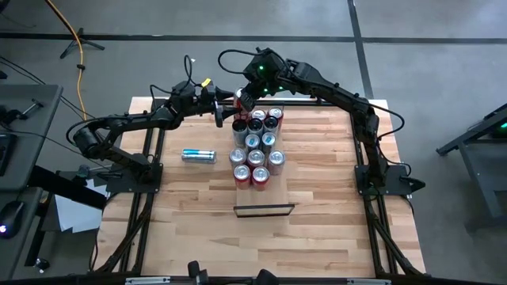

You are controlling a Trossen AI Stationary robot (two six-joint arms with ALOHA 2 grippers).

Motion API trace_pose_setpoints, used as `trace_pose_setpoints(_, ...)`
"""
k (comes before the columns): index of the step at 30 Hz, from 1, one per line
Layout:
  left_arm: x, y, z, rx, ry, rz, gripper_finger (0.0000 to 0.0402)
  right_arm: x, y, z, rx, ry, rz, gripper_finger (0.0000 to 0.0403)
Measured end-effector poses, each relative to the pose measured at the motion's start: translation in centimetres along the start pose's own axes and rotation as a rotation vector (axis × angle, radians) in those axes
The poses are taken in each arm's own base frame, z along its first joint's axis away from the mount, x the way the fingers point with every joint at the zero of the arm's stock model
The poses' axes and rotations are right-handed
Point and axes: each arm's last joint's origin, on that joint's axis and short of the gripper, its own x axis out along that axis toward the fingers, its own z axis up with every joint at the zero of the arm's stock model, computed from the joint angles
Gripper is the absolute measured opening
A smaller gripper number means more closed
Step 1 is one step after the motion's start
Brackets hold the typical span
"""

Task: Place canned beverage on shelf
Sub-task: Stack the red soda can on the top of the red soda can

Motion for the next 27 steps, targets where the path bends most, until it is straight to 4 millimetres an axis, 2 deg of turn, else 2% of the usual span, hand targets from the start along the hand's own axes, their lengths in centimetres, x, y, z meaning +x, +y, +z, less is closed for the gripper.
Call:
trace_pose_setpoints(8, -0.08, -0.03, 0.09, 0.001, -0.002, 0.000, 0.0301, 0.05, 0.04, 0.12, 0.005, -0.013, 0.006, 0.0000)
trace_pose_setpoints(27, -0.67, -0.20, 0.88, 0.037, -0.023, 0.002, 0.0301, 0.08, 0.08, 0.13, 0.006, -0.015, 0.016, 0.0000)
